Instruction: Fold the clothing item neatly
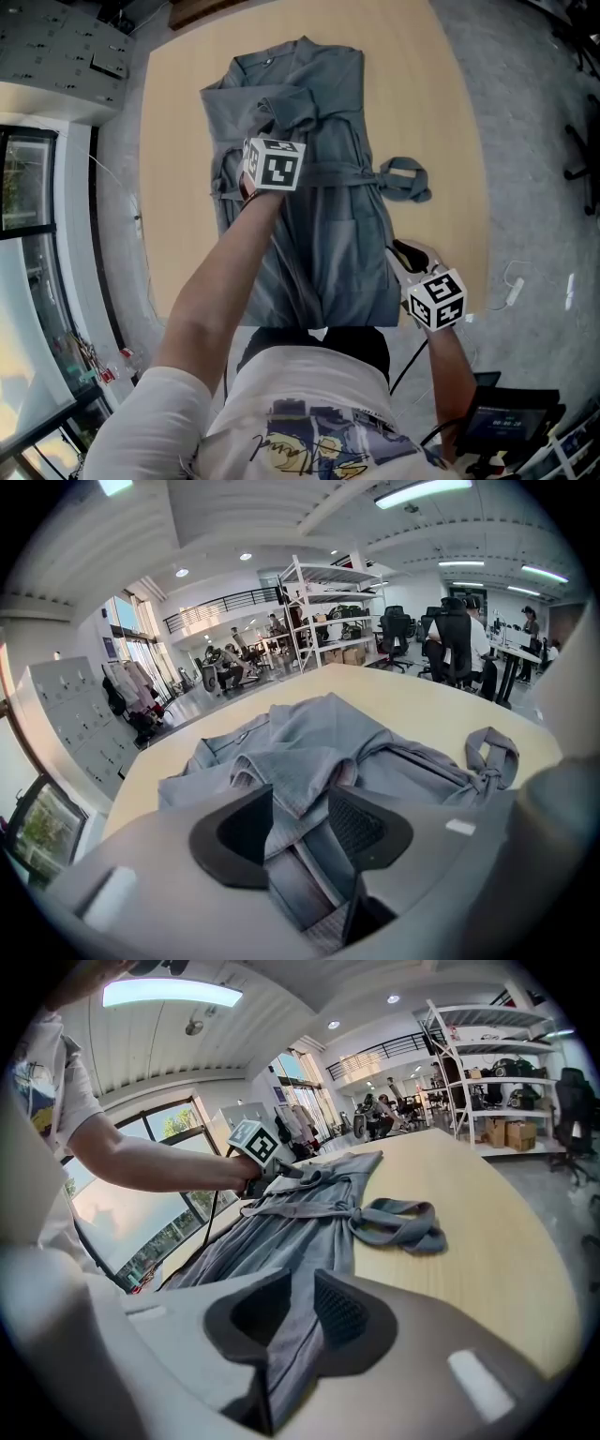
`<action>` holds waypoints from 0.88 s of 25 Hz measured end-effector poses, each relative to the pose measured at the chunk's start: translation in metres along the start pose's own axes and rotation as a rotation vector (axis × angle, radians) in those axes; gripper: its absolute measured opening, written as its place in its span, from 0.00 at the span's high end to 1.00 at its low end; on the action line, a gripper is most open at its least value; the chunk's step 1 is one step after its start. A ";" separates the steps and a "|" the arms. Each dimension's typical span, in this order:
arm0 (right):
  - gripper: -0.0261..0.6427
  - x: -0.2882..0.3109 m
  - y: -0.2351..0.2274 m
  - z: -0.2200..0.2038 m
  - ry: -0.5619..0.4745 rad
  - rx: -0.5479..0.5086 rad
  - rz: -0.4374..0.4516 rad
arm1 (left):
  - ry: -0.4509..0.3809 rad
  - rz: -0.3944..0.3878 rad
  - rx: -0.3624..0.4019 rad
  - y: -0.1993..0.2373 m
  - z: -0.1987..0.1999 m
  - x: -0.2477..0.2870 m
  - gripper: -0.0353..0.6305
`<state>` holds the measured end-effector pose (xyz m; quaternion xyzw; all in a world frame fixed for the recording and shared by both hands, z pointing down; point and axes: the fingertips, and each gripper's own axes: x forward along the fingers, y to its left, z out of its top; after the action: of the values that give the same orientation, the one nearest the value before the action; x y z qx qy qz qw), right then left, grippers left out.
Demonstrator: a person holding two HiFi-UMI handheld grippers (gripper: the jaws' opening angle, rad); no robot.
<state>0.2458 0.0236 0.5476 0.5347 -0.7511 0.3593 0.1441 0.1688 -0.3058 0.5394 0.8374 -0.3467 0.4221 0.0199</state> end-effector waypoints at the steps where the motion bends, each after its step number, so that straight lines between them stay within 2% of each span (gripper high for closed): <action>1: 0.86 0.001 0.000 -0.001 0.002 -0.002 0.002 | 0.000 0.000 -0.004 0.001 -0.003 -0.004 0.65; 8: 0.86 0.007 0.007 0.004 0.028 -0.064 0.020 | -0.025 -0.007 -0.063 0.015 -0.027 -0.044 0.65; 13: 0.86 0.018 0.037 0.007 0.041 -0.109 0.035 | -0.051 -0.032 -0.107 0.027 -0.066 -0.100 0.65; 22: 0.86 0.017 0.083 0.007 0.041 -0.183 0.017 | -0.143 -0.148 -0.168 0.009 -0.137 -0.192 0.66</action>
<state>0.1654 0.0205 0.5209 0.5053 -0.7824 0.3011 0.2045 -0.0088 -0.1596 0.4863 0.8839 -0.3188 0.3283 0.0963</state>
